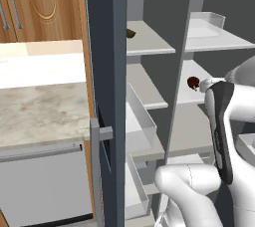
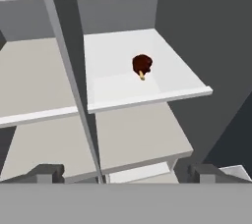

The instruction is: Pick up the frozen steak from the freezer, place it on any shelf in the fridge, and close the fridge and freezer doors when done.

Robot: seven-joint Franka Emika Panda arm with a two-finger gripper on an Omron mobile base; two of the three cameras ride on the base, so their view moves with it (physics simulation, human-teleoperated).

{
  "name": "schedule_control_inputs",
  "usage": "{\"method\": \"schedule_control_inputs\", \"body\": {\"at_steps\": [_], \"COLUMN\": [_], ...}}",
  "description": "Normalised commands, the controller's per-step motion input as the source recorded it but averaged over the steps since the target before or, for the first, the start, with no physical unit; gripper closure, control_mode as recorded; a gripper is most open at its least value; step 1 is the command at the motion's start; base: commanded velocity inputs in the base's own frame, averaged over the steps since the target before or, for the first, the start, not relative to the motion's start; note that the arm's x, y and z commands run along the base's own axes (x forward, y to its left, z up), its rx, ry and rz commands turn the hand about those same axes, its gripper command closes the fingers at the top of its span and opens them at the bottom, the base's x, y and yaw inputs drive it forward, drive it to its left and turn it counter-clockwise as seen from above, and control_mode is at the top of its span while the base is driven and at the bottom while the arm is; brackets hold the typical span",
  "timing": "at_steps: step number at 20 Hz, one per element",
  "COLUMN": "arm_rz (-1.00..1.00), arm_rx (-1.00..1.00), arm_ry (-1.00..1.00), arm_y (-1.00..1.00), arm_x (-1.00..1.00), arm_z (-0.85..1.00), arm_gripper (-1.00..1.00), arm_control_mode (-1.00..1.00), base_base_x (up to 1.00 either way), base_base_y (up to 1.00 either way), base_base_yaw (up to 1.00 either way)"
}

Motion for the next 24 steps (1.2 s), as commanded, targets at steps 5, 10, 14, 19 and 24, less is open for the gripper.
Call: {"method": "schedule_control_inputs", "body": {"at_steps": [5, 10, 14, 19, 24], "arm_rz": [0.1, 0.13, 0.04, 0.0, 0.0], "arm_rx": [-0.06, -0.07, -0.03, 0.0, 0.0], "arm_ry": [0.03, 0.04, 0.0, 0.0, 0.0], "arm_y": [0.22, 0.12, 0.07, 0.0, 0.0], "arm_x": [-0.06, -0.1, -0.03, -0.05, 0.0], "arm_z": [0.0, 0.0, 0.0, 0.0, 0.0], "arm_gripper": [-1.0, -1.0, -1.0, -1.0, -1.0], "arm_control_mode": [-1.0, -1.0, -1.0, 1.0, 1.0], "base_base_x": [0.0, 0.0, 0.0, -0.09, 0.0], "base_base_y": [0.0, 0.0, 0.0, -0.19, -0.31], "base_base_yaw": [0.0, 0.0, 0.0, 0.01, 0.0]}}
